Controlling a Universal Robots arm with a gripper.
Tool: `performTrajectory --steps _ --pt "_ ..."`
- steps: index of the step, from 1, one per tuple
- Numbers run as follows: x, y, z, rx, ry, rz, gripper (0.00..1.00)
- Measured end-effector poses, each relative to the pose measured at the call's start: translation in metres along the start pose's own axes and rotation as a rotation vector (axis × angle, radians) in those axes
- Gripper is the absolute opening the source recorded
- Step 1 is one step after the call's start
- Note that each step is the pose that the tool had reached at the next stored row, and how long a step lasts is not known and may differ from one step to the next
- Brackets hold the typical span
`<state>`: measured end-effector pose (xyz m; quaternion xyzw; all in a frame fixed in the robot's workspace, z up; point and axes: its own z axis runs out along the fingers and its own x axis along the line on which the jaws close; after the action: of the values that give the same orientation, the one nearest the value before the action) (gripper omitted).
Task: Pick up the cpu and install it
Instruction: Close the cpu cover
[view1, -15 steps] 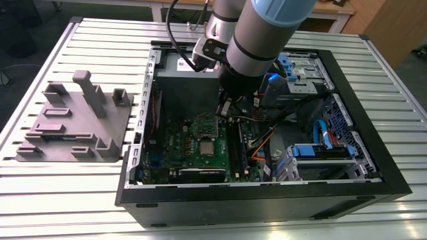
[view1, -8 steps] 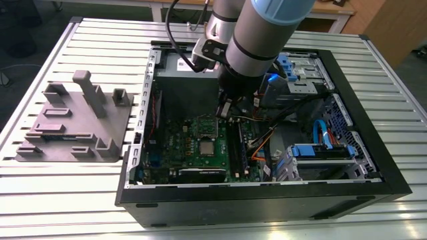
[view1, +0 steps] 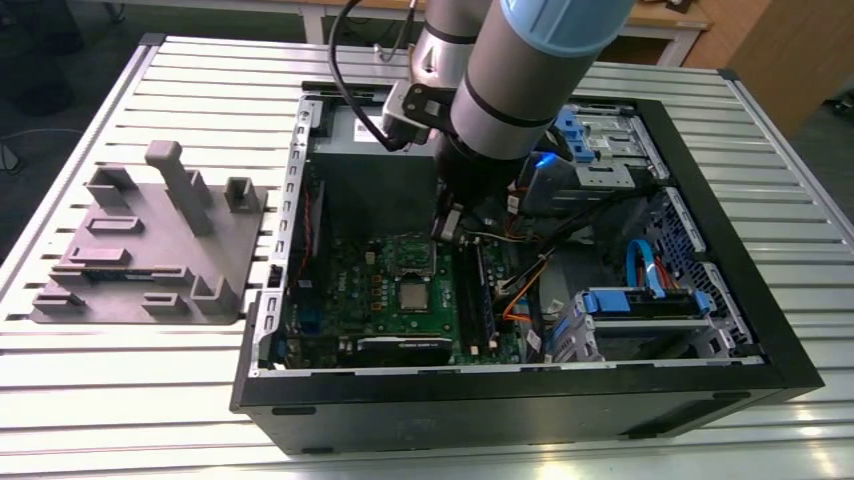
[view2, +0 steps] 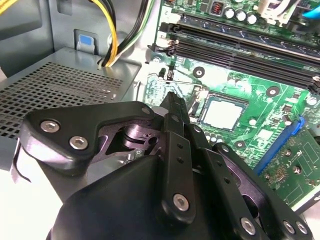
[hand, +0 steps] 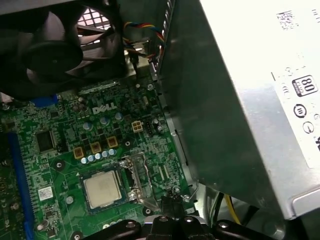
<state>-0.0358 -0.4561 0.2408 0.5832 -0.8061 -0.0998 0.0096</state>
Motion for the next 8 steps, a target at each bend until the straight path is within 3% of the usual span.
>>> performTrajectory --steps 8 --pt "0.0063 -0.0008 -0.0008 0.0 0.0 0.0 0.1"
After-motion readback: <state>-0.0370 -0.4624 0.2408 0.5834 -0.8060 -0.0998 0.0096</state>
